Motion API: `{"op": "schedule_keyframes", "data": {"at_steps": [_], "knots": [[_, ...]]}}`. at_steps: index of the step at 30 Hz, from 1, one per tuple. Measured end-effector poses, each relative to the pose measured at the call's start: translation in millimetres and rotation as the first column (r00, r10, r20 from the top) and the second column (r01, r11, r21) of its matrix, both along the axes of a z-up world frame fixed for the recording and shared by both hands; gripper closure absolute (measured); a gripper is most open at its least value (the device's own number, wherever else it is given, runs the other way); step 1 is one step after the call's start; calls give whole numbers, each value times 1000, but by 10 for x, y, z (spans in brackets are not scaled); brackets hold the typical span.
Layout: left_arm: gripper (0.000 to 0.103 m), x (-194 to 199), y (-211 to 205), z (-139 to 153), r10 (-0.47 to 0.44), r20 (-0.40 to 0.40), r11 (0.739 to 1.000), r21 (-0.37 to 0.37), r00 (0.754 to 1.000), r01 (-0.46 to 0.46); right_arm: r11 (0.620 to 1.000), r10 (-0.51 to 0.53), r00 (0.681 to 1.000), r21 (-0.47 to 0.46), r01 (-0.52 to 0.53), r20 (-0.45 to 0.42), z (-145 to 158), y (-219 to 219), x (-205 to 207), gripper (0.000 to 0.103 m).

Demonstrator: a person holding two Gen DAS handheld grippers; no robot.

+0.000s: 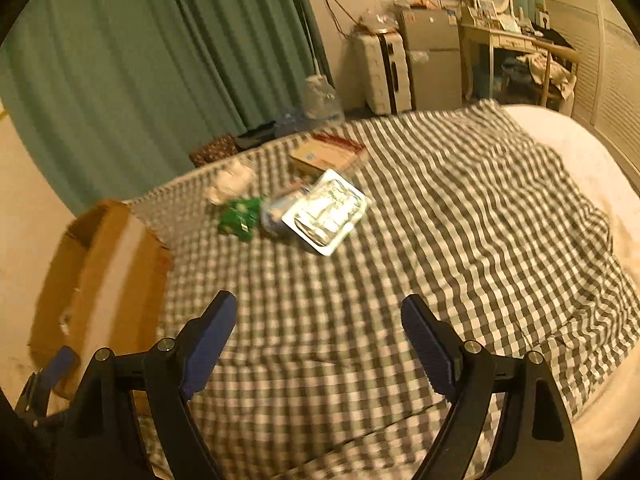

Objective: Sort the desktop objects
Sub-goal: 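Withdraw both tools from the box back over the cloth, then grasp the green plastic bag with the left tool while the right tool reaches the silver blister pack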

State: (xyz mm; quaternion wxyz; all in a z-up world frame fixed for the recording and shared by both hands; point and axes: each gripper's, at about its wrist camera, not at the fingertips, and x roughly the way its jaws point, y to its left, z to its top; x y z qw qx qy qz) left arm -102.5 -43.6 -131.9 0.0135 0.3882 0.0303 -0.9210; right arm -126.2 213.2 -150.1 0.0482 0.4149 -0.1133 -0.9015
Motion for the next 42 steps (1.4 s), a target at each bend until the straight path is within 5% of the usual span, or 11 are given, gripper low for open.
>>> {"op": "schedule_keyframes", "data": {"at_steps": [4,13,15,20,24,29,36,40,42], "knots": [[0,-371,209,-100,14,-52,991,-133,999,-20,1000,-4,999,0,4,35,-261,153,-233,19],[0,-1605,225,-456,10,-56,1000,-14,998,-10,999,38,999,26,-38,32,-450,303,-1084,19],[0,-1802,118,-568,17,0,999,32,1000,-17,999,37,999,38,-38,8,-442,311,-1235,19],[0,-1933,-84,-748,25,-26,997,76,999,-23,999,22,1000,27,-22,-19,-623,285,-1392,19],[0,-2069,-21,-858,-17,-30,996,83,999,20,999,28,997,-30,-26,74,-767,218,-1547,19],[0,-2150,178,-1100,-93,40,996,-10,995,93,995,44,991,-98,-32,128,-898,99,-1635,19],[1,-2079,-26,-1091,-73,11,993,90,997,72,994,0,992,-105,14,127,-976,22,-1585,23],[11,-2057,-114,-1074,-72,3,992,104,997,72,995,-7,992,-103,19,123,-960,53,-1591,29],[43,-2021,-162,-1042,-84,-5,990,110,996,84,994,-11,993,-103,23,119,-957,71,-1566,32]]}}
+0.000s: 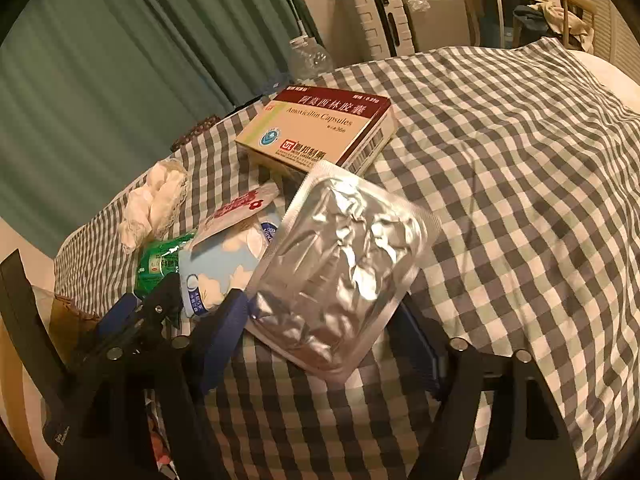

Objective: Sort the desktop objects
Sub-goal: 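Grasp the green plastic bag with the left tool while the right tool reaches the silver blister pack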

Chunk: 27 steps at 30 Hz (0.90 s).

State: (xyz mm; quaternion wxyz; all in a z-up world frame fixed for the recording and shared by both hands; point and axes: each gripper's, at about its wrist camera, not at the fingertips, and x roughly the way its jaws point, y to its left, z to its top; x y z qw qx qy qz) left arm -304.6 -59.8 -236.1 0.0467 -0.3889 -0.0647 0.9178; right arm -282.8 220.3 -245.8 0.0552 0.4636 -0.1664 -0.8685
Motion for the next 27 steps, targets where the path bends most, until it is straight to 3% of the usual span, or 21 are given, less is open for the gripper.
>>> {"op": "schedule_keyframes", "data": {"at_steps": [4,11,17,22,25,27], "knots": [[59,-3,25,9,-41,2,999,-8,999,41,1000,15,1000,4,-15,-4,-8,47,-29,37],[73,-90,184,36,-97,-2,995,-5,995,97,999,24,1000,38,-23,-8,27,128,45,39],[76,-174,357,85,-119,25,993,-26,993,119,997,36,999,63,-37,18,48,188,150,39],[77,-173,399,147,-240,117,965,-81,964,250,985,120,986,113,-133,114,27,195,274,39],[77,-221,254,112,-200,126,979,-11,972,203,967,175,973,159,-199,152,2,209,306,37],[69,-279,263,88,-188,126,982,27,974,186,977,131,982,150,-152,136,-1,227,272,26]]}}
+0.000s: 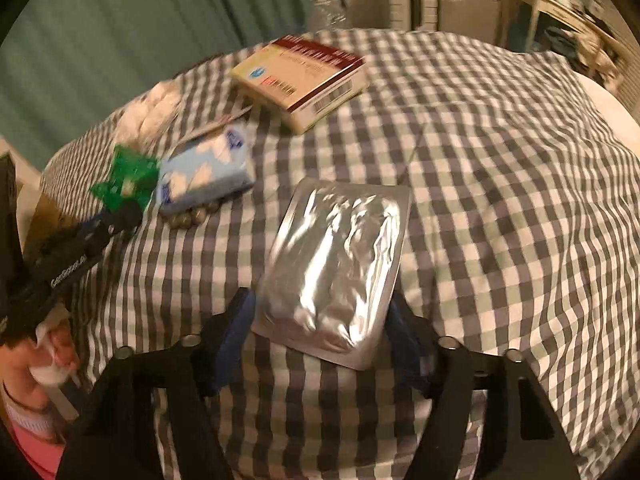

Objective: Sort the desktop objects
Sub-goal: 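Grasp the green plastic bag with the left tool while the right tool reaches the silver blister pack, then close the right tool on the silver blister pack and lift it, then carry the green bag and blister pack into the box and release both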

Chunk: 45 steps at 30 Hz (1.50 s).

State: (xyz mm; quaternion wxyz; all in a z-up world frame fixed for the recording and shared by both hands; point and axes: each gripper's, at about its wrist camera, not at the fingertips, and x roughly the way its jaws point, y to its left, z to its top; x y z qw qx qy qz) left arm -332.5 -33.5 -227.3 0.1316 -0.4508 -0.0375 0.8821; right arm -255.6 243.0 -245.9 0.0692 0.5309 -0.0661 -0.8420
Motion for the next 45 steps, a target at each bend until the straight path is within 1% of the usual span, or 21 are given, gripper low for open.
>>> {"op": "schedule_keyframes", "data": {"at_steps": [1,3,4,6,8,10,11,12,13,14,17,22,24,25,27,29,31,35,38,39,45], "knots": [[66,-4,20,-3,-3,-1,1000,-2,1000,3,1000,-18,1000,-18,18,0,-9,5,-13,21],[49,-28,95,0,-23,-24,1000,-8,999,23,999,-48,999,-15,47,-15,-32,-44,-66,20],[44,-36,128,0,-20,-36,1000,-10,999,20,999,-44,999,13,45,-28,-45,-92,-94,20],[28,-72,197,-12,8,-70,1000,-27,998,-10,996,-25,998,85,30,-49,-105,-212,-140,20],[24,-71,242,-43,37,-94,997,-60,995,-43,989,-6,998,145,15,-66,-140,-288,-148,20],[24,-91,257,-89,48,-102,997,-63,994,-55,982,13,996,188,3,-85,-159,-324,-117,28],[24,-101,250,-101,52,-103,997,-56,993,-58,981,21,996,194,-3,-89,-153,-329,-117,29],[30,-106,245,-106,56,-110,997,-45,992,-62,981,25,996,194,-7,-89,-151,-325,-114,29],[42,-111,244,-100,61,-120,997,-40,991,-67,983,24,996,184,-8,-87,-149,-304,-112,30],[70,-129,247,-109,62,-112,997,-30,992,-66,984,23,996,177,-7,-85,-146,-288,-109,31],[74,-21,92,-159,72,-112,997,7,991,-72,985,28,997,169,-15,-75,-125,-251,-74,32],[75,239,51,-70,76,-90,996,-32,993,-79,990,11,998,143,-2,-59,16,-128,110,33],[75,426,62,4,68,-60,997,-17,996,-69,989,8,997,147,2,-72,128,-97,255,33],[75,501,88,33,39,-31,999,-14,999,-40,990,4,997,144,8,-83,215,-66,337,33],[75,663,106,119,20,-4,999,-40,1000,-20,991,-6,996,135,19,-94,319,-20,468,33],[75,810,140,224,8,21,999,-33,1000,-8,991,-16,995,128,28,-97,399,-23,610,33],[75,1047,175,407,-10,21,1000,-9,1000,10,993,-15,996,119,26,-88,465,-6,794,33],[75,1476,208,809,-56,-21,998,-23,998,56,993,-23,997,118,32,-78,576,-18,1211,33],[75,1689,71,1198,-45,-63,999,3,997,46,995,-30,997,95,37,-78,701,-7,1501,33],[75,1768,5,1373,-38,-89,999,-5,995,38,995,-29,996,97,37,-86,776,13,1574,33],[75,2184,-367,2088,-33,-179,998,-60,983,23,995,21,968,98,4,-250,1534,-253,1885,33]]}}
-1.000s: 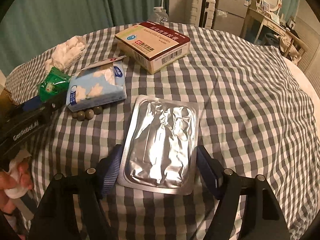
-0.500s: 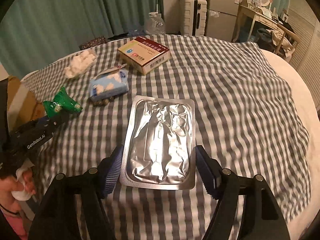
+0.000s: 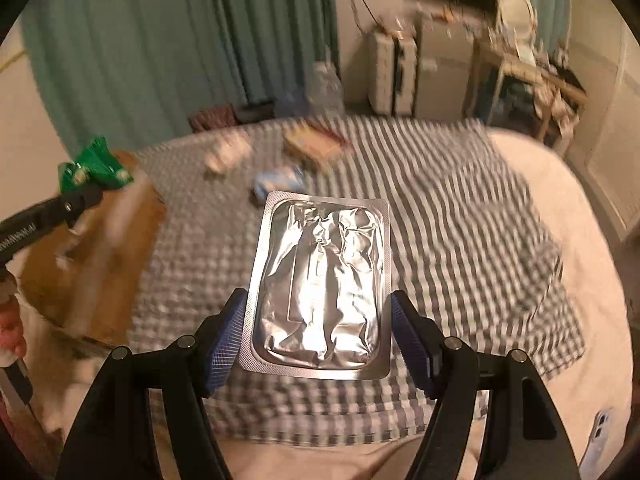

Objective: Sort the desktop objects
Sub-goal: 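Carry the green bag and blister pack into the box and release both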

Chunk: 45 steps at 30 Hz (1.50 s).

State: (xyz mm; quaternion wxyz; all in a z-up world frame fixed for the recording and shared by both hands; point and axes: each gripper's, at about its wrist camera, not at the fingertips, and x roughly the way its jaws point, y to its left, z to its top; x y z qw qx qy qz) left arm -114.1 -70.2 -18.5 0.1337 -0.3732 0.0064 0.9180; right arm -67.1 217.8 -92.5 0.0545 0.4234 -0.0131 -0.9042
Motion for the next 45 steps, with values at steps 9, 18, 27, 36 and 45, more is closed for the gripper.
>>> {"op": "schedule_keyframes", "data": {"at_steps": [9,18,27,36,45], "knots": [[75,371,-770,302,123,-64,992,0,990,-123,992,122,975,56,-113,-188,776,-799,389,33],[75,343,-1498,-199,279,0,960,-1,960,-279,980,197,967,54,-191,-163,798,-1383,442,33],[12,379,-1658,-228,333,-69,940,-49,940,-337,972,232,963,60,-226,-137,751,-1814,350,33],[8,449,-2019,-38,419,-84,905,-43,904,-423,942,331,940,-30,-334,-87,625,-2374,150,33],[8,449,-2206,-76,468,-75,881,-29,880,-471,920,370,929,-126,-371,-27,337,-2744,-79,31]]}}
